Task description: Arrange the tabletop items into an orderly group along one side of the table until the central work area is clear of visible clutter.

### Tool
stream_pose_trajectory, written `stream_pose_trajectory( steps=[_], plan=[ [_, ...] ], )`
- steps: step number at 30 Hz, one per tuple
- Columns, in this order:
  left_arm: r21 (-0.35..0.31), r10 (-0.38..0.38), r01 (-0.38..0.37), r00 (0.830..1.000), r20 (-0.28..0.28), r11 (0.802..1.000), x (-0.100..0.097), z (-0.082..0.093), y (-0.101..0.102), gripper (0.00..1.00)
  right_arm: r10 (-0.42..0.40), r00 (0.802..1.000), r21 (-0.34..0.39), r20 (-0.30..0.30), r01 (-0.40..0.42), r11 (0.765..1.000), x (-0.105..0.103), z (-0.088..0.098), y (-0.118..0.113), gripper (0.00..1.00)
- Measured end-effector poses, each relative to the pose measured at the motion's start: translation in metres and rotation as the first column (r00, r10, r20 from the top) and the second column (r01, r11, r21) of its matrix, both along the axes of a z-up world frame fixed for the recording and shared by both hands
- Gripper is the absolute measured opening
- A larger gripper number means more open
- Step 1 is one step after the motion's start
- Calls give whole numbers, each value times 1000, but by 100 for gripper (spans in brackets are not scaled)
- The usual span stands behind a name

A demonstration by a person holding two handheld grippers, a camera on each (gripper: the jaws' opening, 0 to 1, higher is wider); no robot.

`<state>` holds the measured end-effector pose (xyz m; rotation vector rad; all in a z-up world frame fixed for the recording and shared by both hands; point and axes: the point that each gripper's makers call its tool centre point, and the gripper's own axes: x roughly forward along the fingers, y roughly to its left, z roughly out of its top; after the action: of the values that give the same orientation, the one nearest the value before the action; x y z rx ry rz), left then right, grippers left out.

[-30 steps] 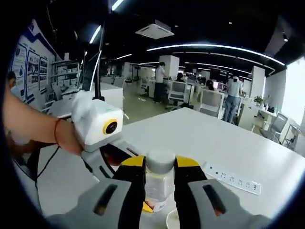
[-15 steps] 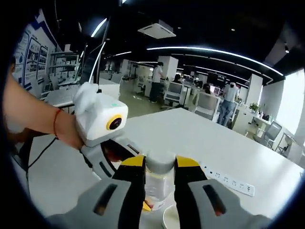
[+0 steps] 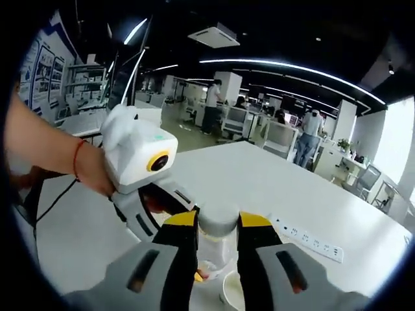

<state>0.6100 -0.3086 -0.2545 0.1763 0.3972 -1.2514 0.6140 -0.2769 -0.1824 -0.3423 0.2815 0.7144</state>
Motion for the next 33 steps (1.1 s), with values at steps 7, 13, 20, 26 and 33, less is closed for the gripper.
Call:
stream_pose_trajectory(
  steps=[7, 13, 20, 26, 33],
  plan=[
    [19, -15, 15, 1000, 7, 1000, -3, -3, -1, 39, 1, 1000, -36, -4, -2, 999, -4, -4, -2, 20],
    [19, -16, 16, 1000, 8, 1000, -4, -3, -2, 39, -7, 1000, -36, -17, 7, 999, -4, -4, -3, 21],
    [13, -7, 7, 1000, 2, 1000, -3, -2, -2, 39, -14, 999, -24, -40, 13, 1000, 0, -4, -5, 21],
    [9, 1, -1, 1000, -1, 1000, -1, -1, -2, 38, -16, 999, -24, -47, 15, 1000, 3, -4, -9, 22],
    [11, 3, -3, 1000, -1, 1000, 0, -1, -2, 38, -18, 998, -23, -53, 17, 1000, 4, -4, -10, 22]
  ],
)
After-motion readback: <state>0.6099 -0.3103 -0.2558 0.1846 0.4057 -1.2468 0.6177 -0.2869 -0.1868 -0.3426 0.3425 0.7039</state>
